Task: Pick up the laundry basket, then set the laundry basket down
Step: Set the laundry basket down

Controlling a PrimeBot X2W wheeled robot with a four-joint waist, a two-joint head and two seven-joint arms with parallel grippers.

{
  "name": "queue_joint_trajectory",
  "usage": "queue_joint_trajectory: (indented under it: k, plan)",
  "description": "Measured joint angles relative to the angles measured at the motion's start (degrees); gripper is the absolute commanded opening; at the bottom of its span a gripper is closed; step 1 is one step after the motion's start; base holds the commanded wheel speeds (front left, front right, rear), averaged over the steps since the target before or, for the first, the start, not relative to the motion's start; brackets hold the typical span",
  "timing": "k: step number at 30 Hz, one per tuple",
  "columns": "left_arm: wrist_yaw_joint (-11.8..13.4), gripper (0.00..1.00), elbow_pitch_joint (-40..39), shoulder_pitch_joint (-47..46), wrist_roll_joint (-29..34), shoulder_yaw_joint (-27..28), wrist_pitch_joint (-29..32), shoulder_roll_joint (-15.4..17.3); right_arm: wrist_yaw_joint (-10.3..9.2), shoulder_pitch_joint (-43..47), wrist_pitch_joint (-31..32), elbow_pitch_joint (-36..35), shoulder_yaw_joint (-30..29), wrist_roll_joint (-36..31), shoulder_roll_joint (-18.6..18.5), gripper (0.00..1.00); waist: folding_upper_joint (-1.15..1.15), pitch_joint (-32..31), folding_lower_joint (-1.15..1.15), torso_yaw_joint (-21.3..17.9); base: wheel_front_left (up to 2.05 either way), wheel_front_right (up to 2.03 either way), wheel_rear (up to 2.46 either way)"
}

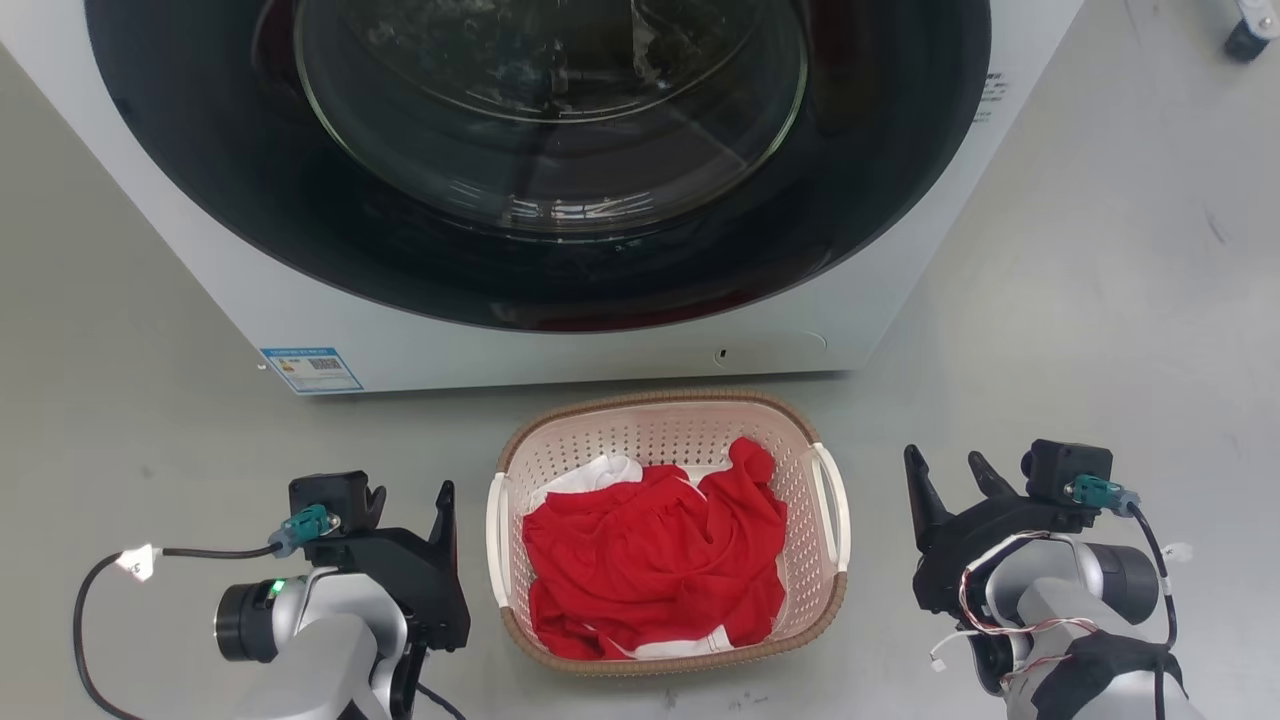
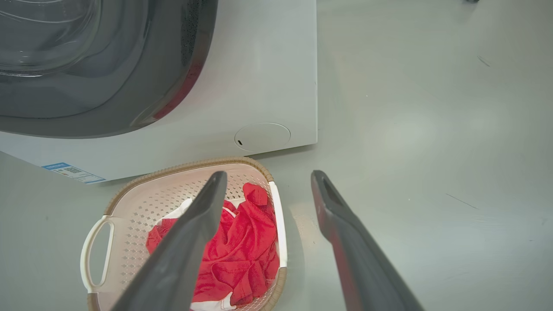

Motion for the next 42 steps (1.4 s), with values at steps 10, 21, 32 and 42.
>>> queue_joint_trajectory:
  k: [10, 21, 32, 42]
  plan:
    - [1.76, 1.0, -6.35, 3.89, 1.18, 1.33, -0.01, 1.35, -1.87, 5.38, -0.01, -8.15, -1.79, -1.97, -1.66, 1.0, 0.0, -5.51, 0.0, 0.36, 0.0, 0.0, 0.0]
    - [4.6, 1.0, -17.33, 11.49, 5.19, 2.56, -0.01, 3.15, -4.22, 13.66, 0.0, -19.54, -2.46, -6.06, -4.04, 1.0, 0.0, -10.61, 0.0, 0.62, 0.0, 0.0, 0.0]
    - [7.22, 1.0, -31.28, 21.45, 9.56, 5.19, -0.02, 5.28, -7.0, 23.18, -0.01, -34.31, -4.66, -9.56, -6.37, 1.0, 0.0, -14.57, 0.0, 0.89, 0.0, 0.0, 0.0]
    - [8.5, 1.0, -43.88, 31.75, 13.34, 7.88, -0.02, 6.55, -8.67, 33.09, -0.02, -45.82, -7.22, -12.16, -7.44, 1.0, 0.0, -16.82, 0.0, 1.02, 0.0, 0.0, 0.0]
